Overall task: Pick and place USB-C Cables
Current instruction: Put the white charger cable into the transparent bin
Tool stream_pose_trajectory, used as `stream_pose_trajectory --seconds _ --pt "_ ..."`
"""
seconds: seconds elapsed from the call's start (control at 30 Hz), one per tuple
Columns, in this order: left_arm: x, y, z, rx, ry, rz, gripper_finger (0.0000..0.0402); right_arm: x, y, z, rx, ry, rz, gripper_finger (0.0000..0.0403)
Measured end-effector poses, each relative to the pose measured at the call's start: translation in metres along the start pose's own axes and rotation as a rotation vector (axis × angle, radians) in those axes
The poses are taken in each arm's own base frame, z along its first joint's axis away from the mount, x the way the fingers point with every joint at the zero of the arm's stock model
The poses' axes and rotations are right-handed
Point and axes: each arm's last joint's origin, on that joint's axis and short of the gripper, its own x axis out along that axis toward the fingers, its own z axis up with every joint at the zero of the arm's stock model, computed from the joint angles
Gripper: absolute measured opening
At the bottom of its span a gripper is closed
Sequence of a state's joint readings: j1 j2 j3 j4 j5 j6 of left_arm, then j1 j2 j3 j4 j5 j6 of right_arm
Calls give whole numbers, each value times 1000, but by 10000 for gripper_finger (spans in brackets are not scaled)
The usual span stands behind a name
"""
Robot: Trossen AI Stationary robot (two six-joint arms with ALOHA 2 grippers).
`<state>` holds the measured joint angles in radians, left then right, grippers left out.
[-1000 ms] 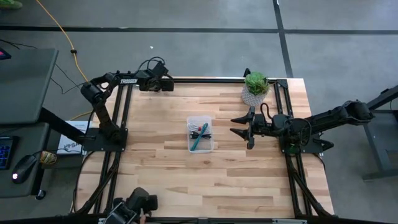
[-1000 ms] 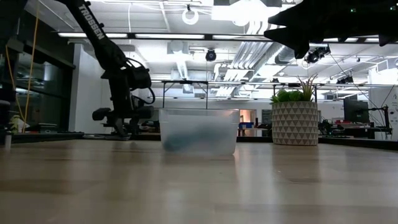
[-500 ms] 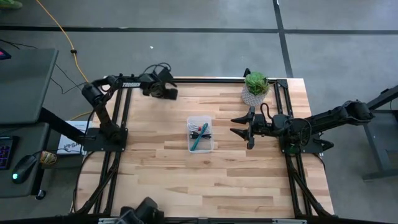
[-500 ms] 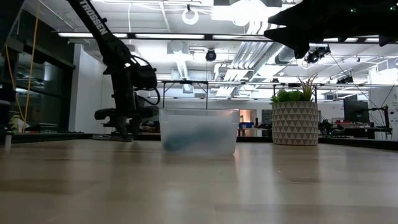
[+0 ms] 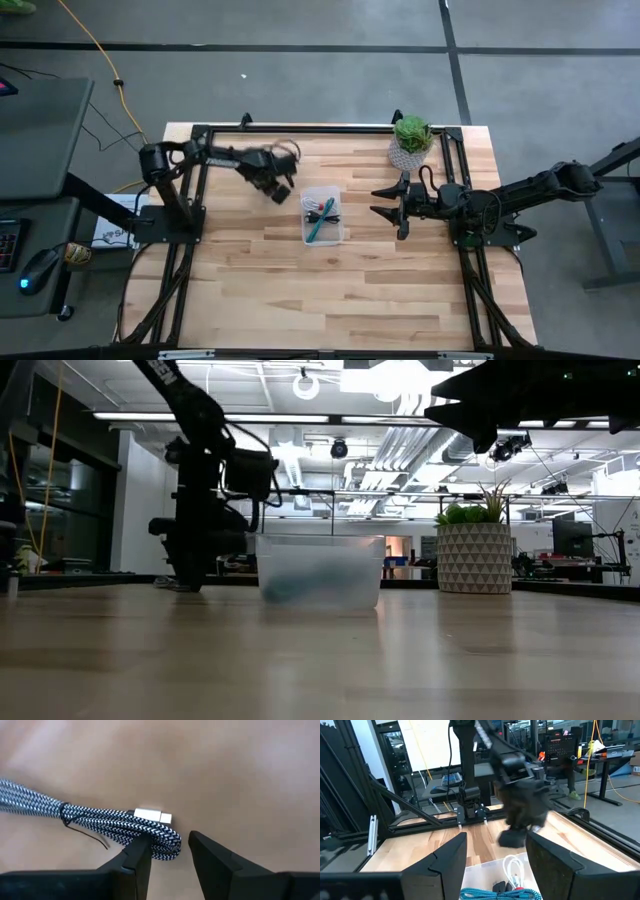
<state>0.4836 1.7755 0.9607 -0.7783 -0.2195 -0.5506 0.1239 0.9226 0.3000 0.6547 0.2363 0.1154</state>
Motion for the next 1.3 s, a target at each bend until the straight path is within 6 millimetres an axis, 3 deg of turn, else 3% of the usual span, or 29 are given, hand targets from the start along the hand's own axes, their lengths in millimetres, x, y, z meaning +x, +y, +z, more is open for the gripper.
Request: stream_pose_trajectory --seconds 0.3,0.6,0.8,1.07,1.17,1.3 --pt "-23 -70 -80 289 11 57 121 0 0 0 -1 0 0 195" --pt "-41 -97 -155 462 51 132 122 0 0 0 -1 0 0 195" --pt "-75 -103 -177 477 -44 92 122 0 0 0 -2 0 0 195" --pt "-127 -83 -196 392 -344 -10 122 0 0 0 0 0 0 195" --pt "-135 -75 -197 347 -445 -1 123 0 0 0 0 0 0 195" --pt "-127 -66 -188 272 -489 49 139 0 0 0 18 2 0 195"
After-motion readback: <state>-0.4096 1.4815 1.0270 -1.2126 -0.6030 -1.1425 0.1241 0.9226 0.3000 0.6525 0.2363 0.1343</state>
